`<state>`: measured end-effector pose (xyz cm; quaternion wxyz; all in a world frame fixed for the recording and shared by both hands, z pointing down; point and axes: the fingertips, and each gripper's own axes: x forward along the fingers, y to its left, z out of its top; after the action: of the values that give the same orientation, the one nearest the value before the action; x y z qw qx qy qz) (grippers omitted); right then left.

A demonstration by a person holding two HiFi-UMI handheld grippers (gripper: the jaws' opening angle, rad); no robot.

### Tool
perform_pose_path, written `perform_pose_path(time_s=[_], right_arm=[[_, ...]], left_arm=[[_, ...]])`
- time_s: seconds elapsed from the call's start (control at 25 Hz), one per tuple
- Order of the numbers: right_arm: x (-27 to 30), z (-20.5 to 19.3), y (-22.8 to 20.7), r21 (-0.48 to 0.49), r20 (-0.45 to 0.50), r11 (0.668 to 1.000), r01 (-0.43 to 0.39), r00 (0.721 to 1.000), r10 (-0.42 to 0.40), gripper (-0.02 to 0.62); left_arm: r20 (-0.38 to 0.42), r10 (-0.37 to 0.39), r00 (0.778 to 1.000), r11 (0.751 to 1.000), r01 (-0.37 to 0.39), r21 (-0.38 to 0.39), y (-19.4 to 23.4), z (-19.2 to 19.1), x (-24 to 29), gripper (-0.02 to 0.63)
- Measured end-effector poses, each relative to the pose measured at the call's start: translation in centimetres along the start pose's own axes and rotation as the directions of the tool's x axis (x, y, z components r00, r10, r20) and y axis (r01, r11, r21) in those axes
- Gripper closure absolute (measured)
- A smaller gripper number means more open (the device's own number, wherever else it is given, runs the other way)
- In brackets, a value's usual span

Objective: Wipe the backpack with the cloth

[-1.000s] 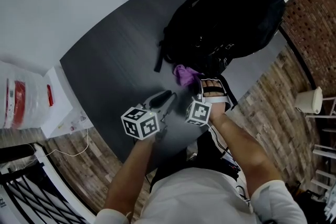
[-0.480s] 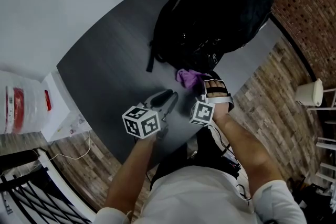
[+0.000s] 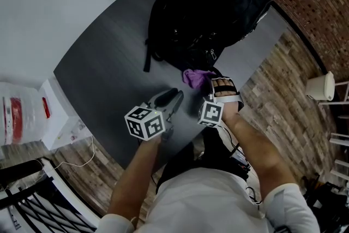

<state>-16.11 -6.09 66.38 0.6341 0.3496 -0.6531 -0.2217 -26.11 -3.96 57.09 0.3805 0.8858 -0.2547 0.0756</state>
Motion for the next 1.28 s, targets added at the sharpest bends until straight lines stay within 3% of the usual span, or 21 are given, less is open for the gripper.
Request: perform_pose_path(time_s=[0.48,0.84,1.28], right_arm=[[-0.8,-3.9,0.5,0.024,-0.033,1.000,-0.021,0.999,0.021,0.460],[-1.4,-10.1,-1.4,0.101,-0.107,0.995,0.016,0.994,-0.005,0.460],[-3.8,-14.3,-4.2,0.183,-0.109,0.981,0.070,0.993,-0.050,0.460]], left_arm=[[-0.035,-0.017,0.999,1.000,0.017,0.005,-1.3,-0.7,1.8,0.512],[-0.050,-0.021,0.999,1.000,0.022,0.014,-2.5,-0.8,2.8,0.512],[-0.044,-0.022,0.999,0.999,0.024,0.039,-5.5,-0.2,4.0,0.512]])
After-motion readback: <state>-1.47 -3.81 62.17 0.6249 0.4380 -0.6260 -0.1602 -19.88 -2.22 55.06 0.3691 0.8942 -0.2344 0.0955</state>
